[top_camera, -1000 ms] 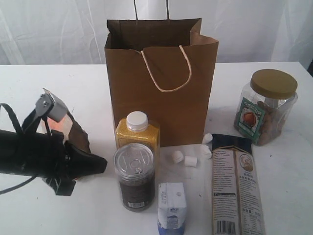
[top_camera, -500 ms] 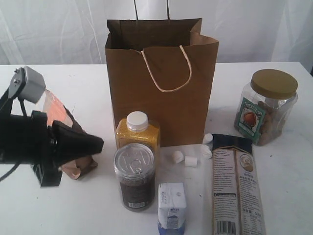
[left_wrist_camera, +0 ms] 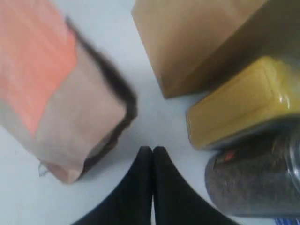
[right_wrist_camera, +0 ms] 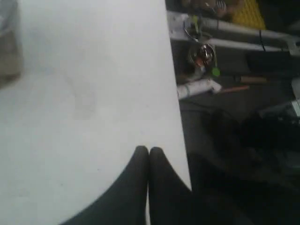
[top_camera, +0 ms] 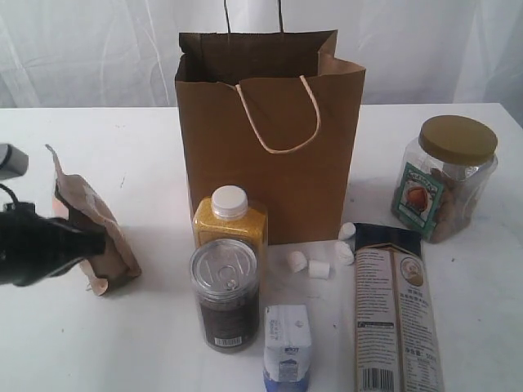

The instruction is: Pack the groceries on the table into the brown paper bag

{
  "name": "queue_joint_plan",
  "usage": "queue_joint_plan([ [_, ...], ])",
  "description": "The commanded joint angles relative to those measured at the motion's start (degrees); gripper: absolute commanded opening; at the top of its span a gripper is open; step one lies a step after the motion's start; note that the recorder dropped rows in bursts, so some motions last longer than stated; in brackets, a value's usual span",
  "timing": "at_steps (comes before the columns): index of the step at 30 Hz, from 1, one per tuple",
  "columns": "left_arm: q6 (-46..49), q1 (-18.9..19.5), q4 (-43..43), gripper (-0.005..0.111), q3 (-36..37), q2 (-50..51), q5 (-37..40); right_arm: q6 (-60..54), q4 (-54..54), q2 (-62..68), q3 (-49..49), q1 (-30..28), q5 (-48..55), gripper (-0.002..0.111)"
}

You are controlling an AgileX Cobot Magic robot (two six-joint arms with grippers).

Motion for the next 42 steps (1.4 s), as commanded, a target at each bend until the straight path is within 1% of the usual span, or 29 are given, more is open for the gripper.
queue_joint_plan([
  [1, 5.31, -0.1, 1.47, 0.0, 3.2, -0.32, 11.89, -19.13, 21.19, -4.14, -5.57, -0.21, 3.82, 0.0],
  [3, 12.81, -0.1, 1.47, 0.0, 3.18, -0.32, 20.82, -38.91, 44.49, -5.91, -5.6, 1.11, 8.01, 0.0],
  [4, 17.2, -0.1, 1.58, 0.0, 3.18, -0.32, 25.7, -49.41, 59.92, -5.91, -5.6, 2.17, 14.2, 0.0],
  [5, 20.91, -0.1, 2.59, 0.0, 3.18, -0.32, 29.63, -60.85, 72.08, -5.19, -5.52, 3.57, 20.1, 0.0],
  [6, 23.73, -0.1, 5.23, 0.0, 3.18, -0.32, 32.3, -68.92, 82.53, -4.24, -5.52, 5.82, 25.66, 0.0],
  [7, 24.63, -0.1, 7.81, 0.0, 3.18, -0.32, 32.14, -72.89, 88.11, -3.25, -5.52, 8.51, 26.88, 0.0],
  [9, 26.51, -0.1, 9.7, 0.0, 3.18, -0.32, 30.13, -73.54, 88.95, -1.98, -5.52, 11.93, 26.5, 0.0],
  [11, 30.79, -0.1, 8.04, 0.0, 3.18, -0.32, 27.42, -73.54, 87.55, 0.36, -5.52, 16.85, 26.39, 0.0],
  [12, 35.53, -0.1, 6.02, 0.0, 3.18, -0.32, 27.46, -73.54, 86.1, 1.93, -5.52, 20.55, 25.83, 0.0],
  [15, 44.75, -0.1, 5.54, 0.0, 3.18, -0.32, 28.27, -72.92, 84.39, 3.96, -5.52, 26.28, 22.75, 0.0],
  [16, 47.79, -0.1, 5.71, 0.0, 3.18, -0.32, 28.47, -70.83, 84.39, 4.52, -5.52, 28.4, 20.64, 0.0],
  [17, 48.54, -0.1, 5.71, 0.0, 3.18, -0.32, 28.33, -68.55, 84.51, 4.55, -5.52, 30.81, 18.72, 0.0],
  [18, 48.54, -0.1, 5.71, 0.002, 3.18, -0.32, 27.45, -68.28, 84.96, 4.55, -5.52, 32.01, 17.66, 0.0],
  [20, 48.54, -0.1, 5.71, 0.009, 3.18, -0.32, 25.25, -68.28, 86.9, 4.93, -5.52, 35.1, 15.69, 0.0],
  [21, 48.54, -0.1, 5.71, 0.015, 3.18, -0.06, 23.96, -68.28, 87.86, 5.52, -5.52, 36.81, 14.1, 0.0],
  [23, 48.54, -0.1, 5.71, 0.028, 3.18, 0.66, 21.4, -68.28, 88.58, 7.38, -5.52, 40.06, 10.39, 0.0],
  [25, 48.54, -0.1, 5.04, 0.045, 3.18, 1.95, 20.62, -67.33, 87.95, 9.77, -5.52, 42.67, 5.75, 0.0],
  [28, 48.54, -0.1, 3.14, 0.067, 3.18, 4.35, 23.17, -61.91, 85.69, 11.51, -5.52, 43.46, 1.58, 0.0],
  [31, 48.54, -0.1, -0.01, 0.084, 3.18, 7.4, 26.79, -53.8, 79.86, 11.6, -5.52, 43.46, -1.15, 0.0],
  [33, 48.54, -0.1, -2.63, 0.09, 3.18, 9.76, 28.37, -50.87, 76.91, 11.26, -5.52, 43.46, -1.45, 0.0],
  [35, 48.54, -0.1, -3.8, 0.092, 3.18, 12.23, 29.94, -48.34, 74.3, 10.92, -5.52, 43.46, -0.61, 0.0],
  [39, 48.54, -0.1, -3.8, 0.091, 3.06, 15.88, 35.06, -41.45, 68.07, 11.38, -5.52, 43.46, -1.08, 0.0],
  [42, 48.54, -0.1, -3.8, 0.091, 2.15, 18.0, 35.17, -41.45, 67.26, 14.36, -5.52, 43.46, -3.76, 0.0],
])
